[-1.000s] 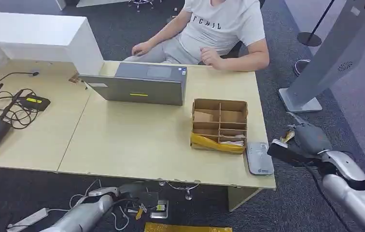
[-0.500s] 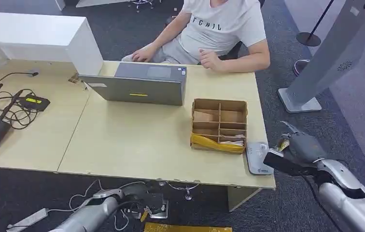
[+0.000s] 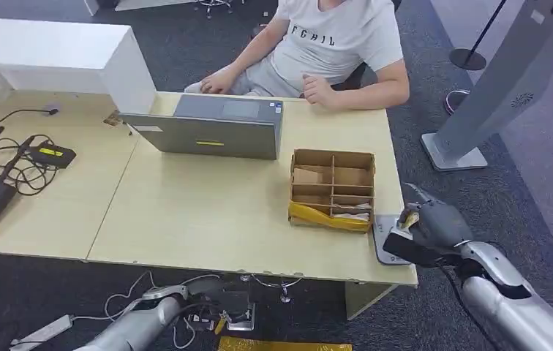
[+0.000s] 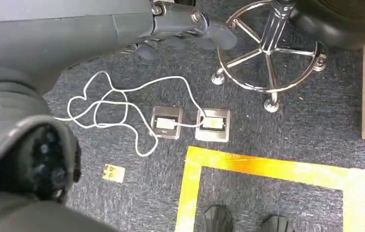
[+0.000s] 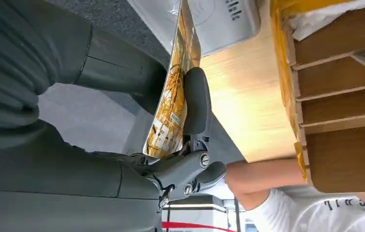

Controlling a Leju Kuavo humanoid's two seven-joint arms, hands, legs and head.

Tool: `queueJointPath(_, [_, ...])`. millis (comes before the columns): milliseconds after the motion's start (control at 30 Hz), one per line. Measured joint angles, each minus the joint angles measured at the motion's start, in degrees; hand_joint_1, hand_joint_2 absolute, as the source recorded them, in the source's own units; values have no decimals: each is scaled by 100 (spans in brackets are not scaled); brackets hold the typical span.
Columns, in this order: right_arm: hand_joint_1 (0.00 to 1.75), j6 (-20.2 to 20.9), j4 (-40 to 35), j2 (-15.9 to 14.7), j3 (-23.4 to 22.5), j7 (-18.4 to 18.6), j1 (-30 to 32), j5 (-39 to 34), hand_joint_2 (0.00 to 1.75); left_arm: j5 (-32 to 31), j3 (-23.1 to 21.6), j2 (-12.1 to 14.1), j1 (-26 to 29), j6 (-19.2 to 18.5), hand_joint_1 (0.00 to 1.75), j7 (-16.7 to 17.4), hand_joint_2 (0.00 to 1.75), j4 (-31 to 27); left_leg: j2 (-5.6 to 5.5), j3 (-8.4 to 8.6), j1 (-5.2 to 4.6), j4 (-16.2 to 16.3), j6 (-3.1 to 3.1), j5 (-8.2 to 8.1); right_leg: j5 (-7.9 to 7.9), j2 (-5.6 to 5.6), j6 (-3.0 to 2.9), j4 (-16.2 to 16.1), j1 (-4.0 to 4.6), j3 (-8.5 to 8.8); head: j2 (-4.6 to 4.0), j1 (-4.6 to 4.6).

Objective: Pass the card to the sensor for recognition and then transmit it.

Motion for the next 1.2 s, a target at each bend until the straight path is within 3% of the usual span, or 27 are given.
queueJointPath(767, [175,-230,597,291,70,-120,22,-146,175,142,-7,48,-3,-2,0,0,0,0,3,1,0,0,0,0,0,3,0,0,0,-2,0,0])
queueJointPath(1200, [175,-359,986,531,90,-387,-39,-101,175,269,-9,92,-1,57,0,15,0,-2,8,2,1,0,-1,0,0,6,0,0,2,-1,0,2])
